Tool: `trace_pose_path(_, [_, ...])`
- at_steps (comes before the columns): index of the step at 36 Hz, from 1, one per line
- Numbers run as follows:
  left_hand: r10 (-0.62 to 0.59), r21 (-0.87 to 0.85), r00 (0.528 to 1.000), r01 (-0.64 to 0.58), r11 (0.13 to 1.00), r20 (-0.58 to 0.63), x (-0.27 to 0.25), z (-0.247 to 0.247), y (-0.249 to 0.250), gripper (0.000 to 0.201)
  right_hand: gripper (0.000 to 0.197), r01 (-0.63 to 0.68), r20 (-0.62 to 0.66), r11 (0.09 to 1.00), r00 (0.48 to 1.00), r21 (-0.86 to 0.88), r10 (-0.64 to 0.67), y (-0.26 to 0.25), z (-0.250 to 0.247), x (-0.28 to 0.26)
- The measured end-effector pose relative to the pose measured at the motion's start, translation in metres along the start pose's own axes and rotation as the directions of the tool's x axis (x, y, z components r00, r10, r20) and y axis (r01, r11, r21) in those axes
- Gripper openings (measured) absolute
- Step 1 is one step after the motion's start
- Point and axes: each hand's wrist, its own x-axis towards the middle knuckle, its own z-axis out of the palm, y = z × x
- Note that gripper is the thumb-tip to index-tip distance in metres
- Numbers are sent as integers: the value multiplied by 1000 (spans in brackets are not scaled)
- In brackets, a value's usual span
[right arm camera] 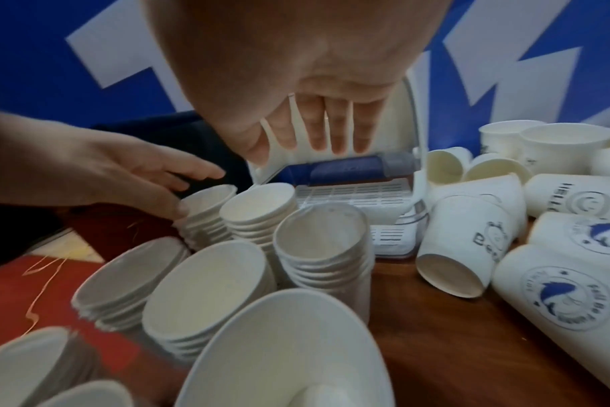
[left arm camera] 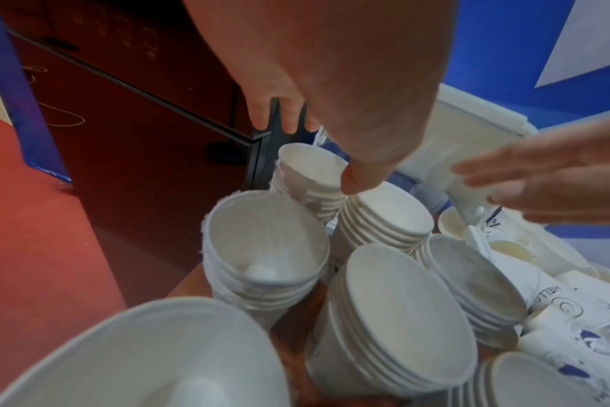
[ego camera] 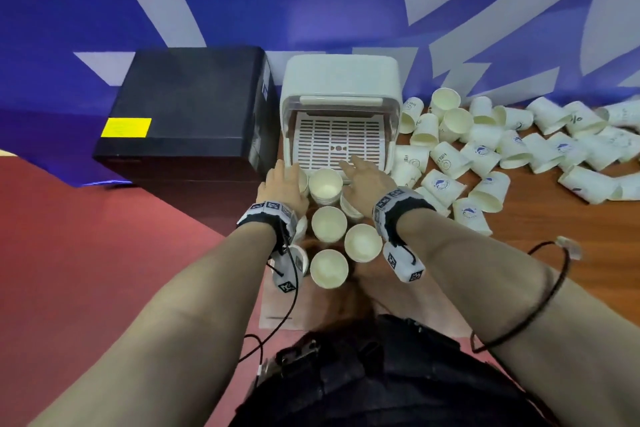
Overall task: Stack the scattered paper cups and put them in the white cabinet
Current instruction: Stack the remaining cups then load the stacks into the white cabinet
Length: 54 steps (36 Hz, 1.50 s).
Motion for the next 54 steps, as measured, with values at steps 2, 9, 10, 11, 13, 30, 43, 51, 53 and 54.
trace_pose_path(2, [7, 15, 1000, -7, 1000, -3, 0, 8, -3, 74, 67, 59, 39, 996, 998, -69, -56, -8, 7, 5])
trace_pose_path(9, [77, 123, 996, -83, 989, 49, 5, 17, -1, 80, 68, 125, 94, 976, 989, -180, -110, -22, 28, 19])
trace_pose_path(10, [76, 127, 995, -84, 988, 70, 7, 20, -2, 80, 68, 138, 104, 975, 987, -175, -121, -24, 34, 22])
trace_pose_path(11, [70, 136, 994, -82, 987, 88, 7, 24, -4, 79, 69, 146, 113, 974, 985, -175, -127, -25, 38, 24])
trace_pose_path(13, [69, 176, 993, -86, 981, 100, 5, 31, -5, 80, 70, 160, 110, 966, 984, -201, -140, -27, 47, 24])
trace_pose_path(30, [72, 201, 995, -86, 976, 76, 4, 55, -9, 88, 73, 181, 158, 948, 977, -261, -143, -18, 67, 29])
trace_pose_path(43, [179, 30, 982, -178, 984, -59, 4, -4, 28, 61, 70, -18, -24, 998, 1000, -53, 16, 5, 21, 6])
trace_pose_path(51, [363, 55, 922, -372, 926, 135, 11, -14, 110, 41, 44, -325, -35, 943, 944, 67, 328, 74, 3, -48])
trace_pose_path(53, [395, 58, 899, -412, 909, 191, 9, -9, 131, 37, 45, -368, -18, 926, 929, 82, 371, 96, 2, -66])
trace_pose_path(54, [403, 64, 892, -423, 904, 204, 9, -6, 141, 36, 46, -385, -8, 919, 922, 87, 387, 108, 1, -73])
